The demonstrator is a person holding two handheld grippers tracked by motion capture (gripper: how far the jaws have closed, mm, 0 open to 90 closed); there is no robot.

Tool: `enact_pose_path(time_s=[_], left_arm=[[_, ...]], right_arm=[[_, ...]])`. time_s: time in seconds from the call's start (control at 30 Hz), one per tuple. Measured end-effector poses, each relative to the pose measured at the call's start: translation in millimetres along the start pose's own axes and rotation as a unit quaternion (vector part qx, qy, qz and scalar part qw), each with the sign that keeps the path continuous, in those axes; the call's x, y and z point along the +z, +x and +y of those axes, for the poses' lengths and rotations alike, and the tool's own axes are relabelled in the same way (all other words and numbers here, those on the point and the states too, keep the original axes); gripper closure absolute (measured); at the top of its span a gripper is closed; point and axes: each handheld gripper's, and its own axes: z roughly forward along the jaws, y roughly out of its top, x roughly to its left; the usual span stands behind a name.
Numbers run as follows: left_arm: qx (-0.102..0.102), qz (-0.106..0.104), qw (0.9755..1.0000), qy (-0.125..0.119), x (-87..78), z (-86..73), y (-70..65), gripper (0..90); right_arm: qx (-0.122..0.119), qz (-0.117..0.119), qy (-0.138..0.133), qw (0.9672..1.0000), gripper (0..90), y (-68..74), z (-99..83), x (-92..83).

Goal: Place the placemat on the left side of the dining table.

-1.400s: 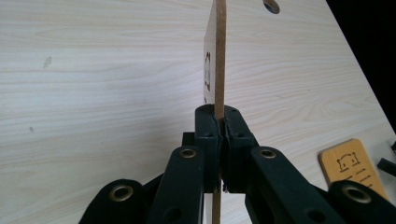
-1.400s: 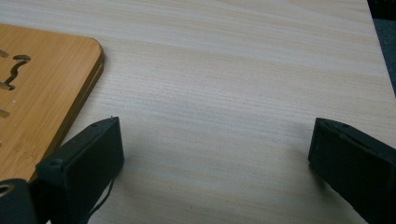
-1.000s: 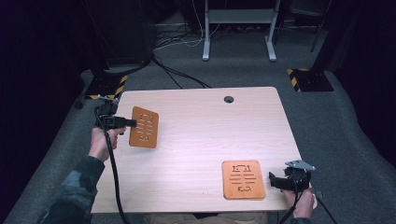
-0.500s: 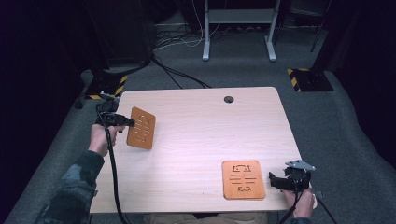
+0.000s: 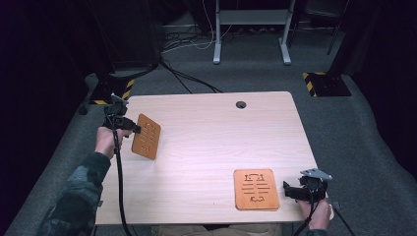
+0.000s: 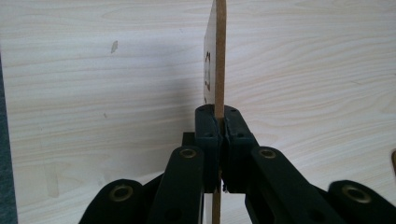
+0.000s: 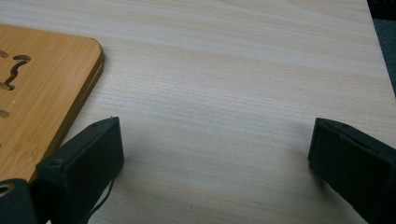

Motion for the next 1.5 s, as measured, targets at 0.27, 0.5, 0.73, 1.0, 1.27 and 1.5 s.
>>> enact_pose_path(time_s=[0.27, 0.5, 0.73, 1.0, 1.27, 1.5], left_arm=[[0.001, 0.005, 0.9998, 0.019, 1.5, 2.1, 0.4, 86.8], [0.0, 0.007, 0.9996, 0.026, 3.3, 2.3, 1.1, 86.8], [-0.003, 0.003, 0.9996, 0.029, 6.4, 4.4, 3.0, 86.8], [-0.01, 0.005, 0.9993, 0.036, 7.5, 7.7, 5.0, 86.6], [-0.019, 0.017, 0.9991, 0.034, 11.2, 10.0, 5.3, 82.6], [-0.026, 0.031, 0.9982, 0.044, 14.4, 11.3, 12.9, 83.2]], right_arm=[[0.0, 0.0, 0.0, 1.0, 2.4, 0.0, 0.0, 0.0], [0.0, 0.0, 0.0, 1.0, 2.4, 0.0, 0.0, 0.0], [0.0, 0.0, 0.0, 1.0, 2.4, 0.0, 0.0, 0.0], [0.0, 0.0, 0.0, 1.0, 2.4, 0.0, 0.0, 0.0], [0.0, 0.0, 0.0, 1.0, 2.4, 0.0, 0.0, 0.0], [0.0, 0.0, 0.0, 1.0, 2.4, -0.1, 0.0, 0.0]])
